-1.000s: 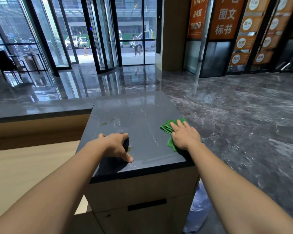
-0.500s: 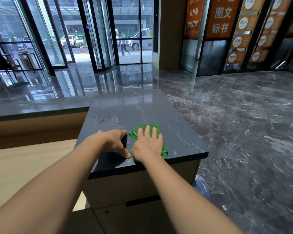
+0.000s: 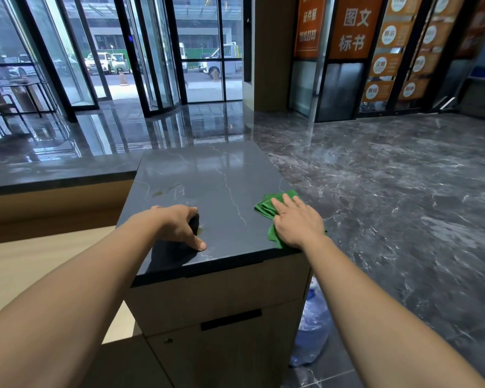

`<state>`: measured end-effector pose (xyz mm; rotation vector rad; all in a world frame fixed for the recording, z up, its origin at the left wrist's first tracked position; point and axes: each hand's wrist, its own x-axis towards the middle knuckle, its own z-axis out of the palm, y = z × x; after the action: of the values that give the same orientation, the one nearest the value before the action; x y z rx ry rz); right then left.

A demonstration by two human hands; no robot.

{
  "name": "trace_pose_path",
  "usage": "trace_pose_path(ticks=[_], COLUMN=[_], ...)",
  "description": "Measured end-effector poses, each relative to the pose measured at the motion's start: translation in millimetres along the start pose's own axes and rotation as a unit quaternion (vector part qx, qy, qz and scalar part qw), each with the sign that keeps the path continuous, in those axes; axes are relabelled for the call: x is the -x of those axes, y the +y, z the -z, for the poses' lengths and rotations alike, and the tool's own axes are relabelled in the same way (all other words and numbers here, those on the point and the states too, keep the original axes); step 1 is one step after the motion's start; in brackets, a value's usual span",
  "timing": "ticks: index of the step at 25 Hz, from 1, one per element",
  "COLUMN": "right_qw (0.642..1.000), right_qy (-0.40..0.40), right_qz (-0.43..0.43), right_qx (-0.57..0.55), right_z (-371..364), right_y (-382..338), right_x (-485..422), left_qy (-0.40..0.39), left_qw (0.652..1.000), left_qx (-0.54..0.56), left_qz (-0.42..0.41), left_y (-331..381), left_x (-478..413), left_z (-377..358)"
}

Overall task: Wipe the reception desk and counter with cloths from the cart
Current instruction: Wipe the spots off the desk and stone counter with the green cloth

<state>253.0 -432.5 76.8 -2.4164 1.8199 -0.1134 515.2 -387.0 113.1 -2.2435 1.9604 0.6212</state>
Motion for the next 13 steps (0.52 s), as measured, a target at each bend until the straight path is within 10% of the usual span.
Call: trace_pose_path(ticks=[7, 13], right_qw=[0.996, 1.000], right_qy=[0.017, 0.002], right_qz=[-0.090, 0.017], right_qx=[-0.005, -0.019], right_z=[-4, -13], right_y=[-38, -119], right_x=[8, 25], left_qy=[0.006, 0.004], left_qw=[1.000, 1.000], left_qx=[0.011, 0.000], left_qz=[-0.014, -0.006], left_y=[1, 7], left_x=[1, 2], left_z=[-3, 1])
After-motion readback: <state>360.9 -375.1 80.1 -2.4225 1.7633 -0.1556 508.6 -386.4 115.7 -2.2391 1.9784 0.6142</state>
